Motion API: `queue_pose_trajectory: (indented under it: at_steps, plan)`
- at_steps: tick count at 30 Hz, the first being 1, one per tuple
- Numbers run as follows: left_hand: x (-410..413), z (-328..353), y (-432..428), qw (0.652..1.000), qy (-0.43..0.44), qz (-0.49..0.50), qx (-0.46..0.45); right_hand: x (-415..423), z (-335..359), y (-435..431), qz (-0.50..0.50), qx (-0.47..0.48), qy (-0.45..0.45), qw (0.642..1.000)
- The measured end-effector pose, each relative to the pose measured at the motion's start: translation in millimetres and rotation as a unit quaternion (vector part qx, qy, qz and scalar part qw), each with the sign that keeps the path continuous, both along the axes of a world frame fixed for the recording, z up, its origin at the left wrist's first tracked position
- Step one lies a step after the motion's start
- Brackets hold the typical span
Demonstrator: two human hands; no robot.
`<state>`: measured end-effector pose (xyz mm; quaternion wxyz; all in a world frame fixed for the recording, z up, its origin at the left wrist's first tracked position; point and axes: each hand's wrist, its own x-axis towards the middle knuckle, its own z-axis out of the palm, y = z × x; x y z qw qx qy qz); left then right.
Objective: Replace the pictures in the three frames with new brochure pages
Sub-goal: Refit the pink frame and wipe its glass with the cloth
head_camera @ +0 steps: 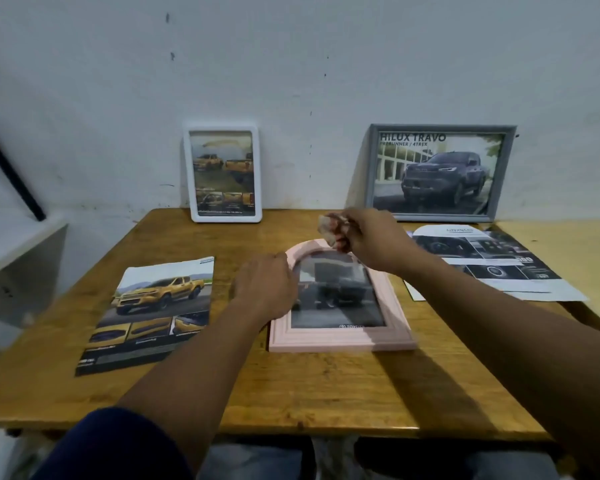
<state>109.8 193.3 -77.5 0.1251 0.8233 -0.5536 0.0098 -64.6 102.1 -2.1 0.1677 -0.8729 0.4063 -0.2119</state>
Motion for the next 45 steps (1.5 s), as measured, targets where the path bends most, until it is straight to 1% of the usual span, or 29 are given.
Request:
queue_pose_trajectory:
  at_steps: [3,4,6,8,10,13,17,20,24,27,31,34,38,40,41,43,45]
  plan:
    - [7,2,-1,0.998,0.017,0.001,-0.059,37,-24,-16,0.089,-0.087,0.066,0.990]
    - [6,2,0,0.997,0.030,0.016,-0.076,46,-32,-17,0.113,-0.087,0.096,0.985]
    - [5,1,1,0.993,0.033,0.044,-0.106,58,-50,-22,0.165,-0.076,0.126,0.975]
    - [4,-2,0,0.991,0.020,0.055,-0.118,63,-60,-23,0.191,-0.078,0.132,0.970]
    - [6,-5,-2,0.991,0.031,0.047,-0.118,63,-63,-26,0.203,-0.080,0.124,0.968]
    - [8,-8,-6,0.995,0.041,0.016,-0.088,57,-64,-34,0.168,-0.067,0.134,0.974]
    - [8,-10,-5,0.996,0.061,-0.022,-0.069,36,-65,-43,0.054,-0.062,0.175,0.981]
    - [5,-9,-2,0.995,0.074,-0.008,-0.064,12,-61,-37,-0.024,-0.075,0.205,0.976]
    - [-4,-12,1,0.994,0.065,0.017,-0.081,-16,-66,-7,-0.093,-0.099,0.217,0.967]
    - [-17,-10,8,0.995,0.054,0.038,-0.080,-27,-71,24,-0.119,-0.122,0.228,0.959]
    - [-31,-4,20,0.996,0.000,0.061,-0.057,-40,-64,60,-0.129,-0.129,0.239,0.954]
    - [-36,-3,24,0.996,0.000,0.076,-0.048,-54,-59,86,-0.128,-0.136,0.228,0.956]
    - [-33,-8,27,0.992,0.063,0.070,-0.082,-72,-56,106,-0.118,-0.126,0.224,0.959]
    - [-27,-6,30,0.989,0.109,0.056,-0.081,-75,-46,98,-0.127,-0.079,0.221,0.964]
    - [-22,-3,30,0.987,0.134,0.050,-0.070,-73,-38,90,-0.135,-0.048,0.205,0.968]
    - [-10,7,29,0.975,0.210,0.045,-0.054,-60,-18,74,-0.140,-0.004,0.135,0.981]
    - [5,19,25,0.944,0.320,0.051,-0.055,-35,-2,61,-0.124,-0.009,0.055,0.991]
